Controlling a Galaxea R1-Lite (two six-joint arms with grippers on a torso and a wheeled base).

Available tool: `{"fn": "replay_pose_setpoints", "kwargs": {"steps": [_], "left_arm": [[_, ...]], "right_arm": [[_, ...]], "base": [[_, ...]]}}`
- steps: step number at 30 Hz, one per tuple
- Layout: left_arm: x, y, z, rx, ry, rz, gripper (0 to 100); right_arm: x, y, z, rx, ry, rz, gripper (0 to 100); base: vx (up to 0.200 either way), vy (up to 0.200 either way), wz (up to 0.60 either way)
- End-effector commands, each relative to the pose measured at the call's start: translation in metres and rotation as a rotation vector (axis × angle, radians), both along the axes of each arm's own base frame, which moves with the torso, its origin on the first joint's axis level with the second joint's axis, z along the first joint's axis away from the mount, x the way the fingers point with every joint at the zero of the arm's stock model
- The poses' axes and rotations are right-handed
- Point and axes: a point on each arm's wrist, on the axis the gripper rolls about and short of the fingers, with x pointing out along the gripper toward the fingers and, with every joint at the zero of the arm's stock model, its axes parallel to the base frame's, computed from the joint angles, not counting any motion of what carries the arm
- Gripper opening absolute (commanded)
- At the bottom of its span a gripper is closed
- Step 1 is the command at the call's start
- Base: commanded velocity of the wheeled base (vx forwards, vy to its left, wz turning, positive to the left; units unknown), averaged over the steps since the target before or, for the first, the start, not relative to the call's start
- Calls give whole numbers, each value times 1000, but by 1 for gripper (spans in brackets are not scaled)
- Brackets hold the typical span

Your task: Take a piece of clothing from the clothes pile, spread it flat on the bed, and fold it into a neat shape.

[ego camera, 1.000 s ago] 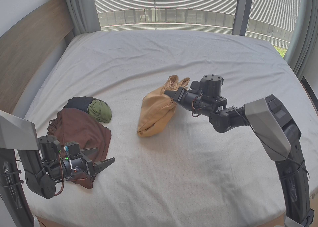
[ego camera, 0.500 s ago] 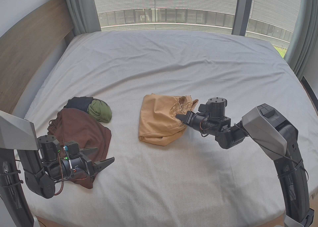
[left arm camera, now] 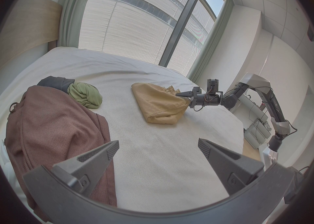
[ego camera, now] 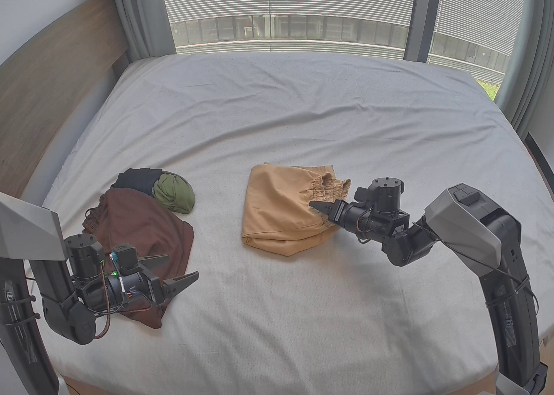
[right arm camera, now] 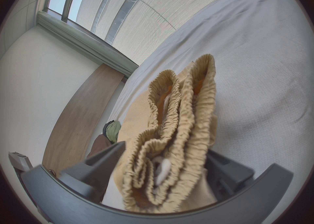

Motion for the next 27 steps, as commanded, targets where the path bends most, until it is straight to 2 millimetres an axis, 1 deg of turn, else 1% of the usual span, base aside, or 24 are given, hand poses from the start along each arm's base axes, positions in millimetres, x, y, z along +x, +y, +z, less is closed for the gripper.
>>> {"fn": "replay_pose_setpoints", "kwargs": {"steps": [1, 2, 3, 4, 5, 7, 11, 13, 16, 18, 19, 21, 22, 23, 27], "left_arm": [[1, 0, 1, -1, -5, 2, 100], [1, 0, 1, -1, -5, 2, 100], [1, 0, 1, -1, -5, 2, 100], [1, 0, 1, -1, -5, 2, 100], [1, 0, 1, -1, -6, 2, 100], [1, 1, 1, -2, -5, 4, 100], [2, 2, 1, -2, -7, 8, 100], [2, 3, 1, -3, -7, 12, 100], [2, 3, 2, -4, -10, 12, 100], [2, 3, 2, -4, -11, 14, 100], [2, 3, 2, -4, -10, 14, 100], [3, 4, 2, -4, -11, 15, 100], [3, 4, 2, -4, -11, 15, 100], [3, 4, 2, -4, -14, 17, 100], [4, 5, 2, -4, -16, 21, 100]], "right_arm": [[-4, -4, -4, -14, 4, -15, 100], [-4, -4, -4, -14, 4, -15, 100], [-6, -11, -8, -35, 10, -27, 100], [-6, -12, -8, -38, 9, -29, 100], [-8, -19, -9, -59, 8, -38, 100], [-10, -29, -2, -75, -3, -62, 100], [-13, -50, 21, -69, -41, -110, 100], [-15, -59, 42, -61, -72, -129, 100], [-18, -66, 72, -43, -123, -142, 100], [-22, -63, 90, -30, -158, -136, 100], [-24, -61, 96, -25, -168, -131, 100], [-27, -53, 101, -21, -174, -113, 100], [-27, -53, 101, -21, -174, -113, 100], [-32, -34, 102, -19, -170, -70, 100], [-38, -6, 97, -18, -163, -8, 100]], "base": [[0, 0, 0], [0, 0, 0], [0, 0, 0], [0, 0, 0], [0, 0, 0], [0, 0, 0], [0, 0, 0], [0, 0, 0], [0, 0, 0], [0, 0, 0], [0, 0, 0], [0, 0, 0], [0, 0, 0], [0, 0, 0], [0, 0, 0]]}}
